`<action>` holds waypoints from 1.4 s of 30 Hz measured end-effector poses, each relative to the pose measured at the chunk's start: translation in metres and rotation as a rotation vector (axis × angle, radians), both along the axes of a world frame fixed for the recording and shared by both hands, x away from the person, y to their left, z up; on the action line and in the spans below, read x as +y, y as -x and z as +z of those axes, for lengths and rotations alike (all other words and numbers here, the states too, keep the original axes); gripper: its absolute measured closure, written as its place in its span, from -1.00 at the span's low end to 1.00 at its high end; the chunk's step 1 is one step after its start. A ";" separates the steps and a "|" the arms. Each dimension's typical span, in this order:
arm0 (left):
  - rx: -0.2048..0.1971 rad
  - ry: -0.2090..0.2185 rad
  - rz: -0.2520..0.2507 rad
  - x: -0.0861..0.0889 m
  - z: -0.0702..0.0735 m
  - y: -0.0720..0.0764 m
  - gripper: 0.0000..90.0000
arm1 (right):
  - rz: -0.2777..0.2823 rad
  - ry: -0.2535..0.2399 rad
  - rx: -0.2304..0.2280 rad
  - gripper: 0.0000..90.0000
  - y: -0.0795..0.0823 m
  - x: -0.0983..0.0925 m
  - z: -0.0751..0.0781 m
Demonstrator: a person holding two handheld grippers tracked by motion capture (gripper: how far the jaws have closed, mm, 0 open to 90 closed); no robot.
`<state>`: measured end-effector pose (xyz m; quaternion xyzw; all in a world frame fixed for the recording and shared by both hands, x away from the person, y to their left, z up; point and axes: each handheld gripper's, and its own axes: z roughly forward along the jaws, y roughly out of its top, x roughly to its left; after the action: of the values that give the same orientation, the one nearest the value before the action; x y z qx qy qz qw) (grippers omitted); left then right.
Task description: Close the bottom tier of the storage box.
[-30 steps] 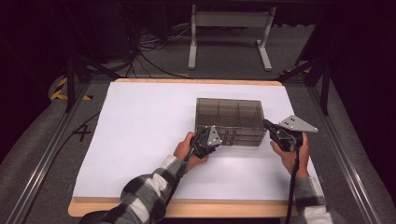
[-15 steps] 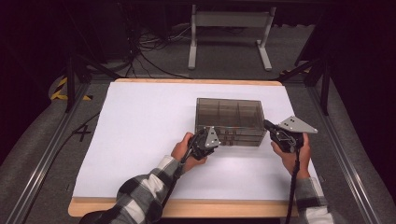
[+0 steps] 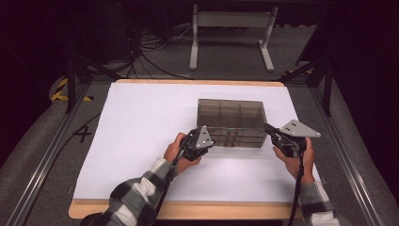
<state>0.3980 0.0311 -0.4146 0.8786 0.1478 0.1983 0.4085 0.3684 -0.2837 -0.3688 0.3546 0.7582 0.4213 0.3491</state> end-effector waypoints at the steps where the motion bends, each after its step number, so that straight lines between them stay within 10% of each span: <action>1: 0.000 0.000 0.000 0.000 0.000 0.000 0.98 | 0.005 0.004 0.001 0.96 0.001 0.001 0.000; 24: -0.047 -0.015 0.117 0.093 0.007 0.022 0.80 | 0.085 0.078 0.044 0.83 0.028 -0.006 -0.012; 42: -0.010 -0.025 0.203 0.170 -0.010 0.039 0.55 | 0.079 0.113 0.080 0.67 0.045 -0.020 -0.031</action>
<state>0.3589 0.2010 -0.4248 0.8631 0.2317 0.2448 0.3761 0.3236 -0.3041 -0.3995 0.3206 0.8076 0.3769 0.3209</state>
